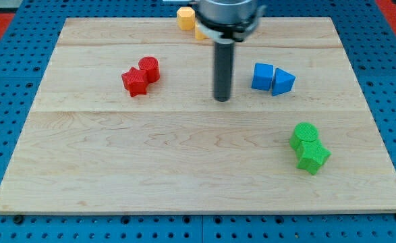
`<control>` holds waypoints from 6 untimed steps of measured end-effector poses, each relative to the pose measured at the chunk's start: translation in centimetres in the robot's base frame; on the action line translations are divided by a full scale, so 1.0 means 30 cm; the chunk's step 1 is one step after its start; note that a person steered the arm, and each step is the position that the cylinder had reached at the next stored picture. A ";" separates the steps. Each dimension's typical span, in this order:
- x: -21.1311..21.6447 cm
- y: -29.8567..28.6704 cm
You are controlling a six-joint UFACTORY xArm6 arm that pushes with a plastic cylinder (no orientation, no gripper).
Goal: Slightly push the blue triangle to the right side of blue cube
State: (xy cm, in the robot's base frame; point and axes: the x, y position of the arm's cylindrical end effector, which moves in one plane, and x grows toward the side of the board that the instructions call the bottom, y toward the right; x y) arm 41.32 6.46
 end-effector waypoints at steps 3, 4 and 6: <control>0.015 0.257; 0.019 0.352; 0.021 0.367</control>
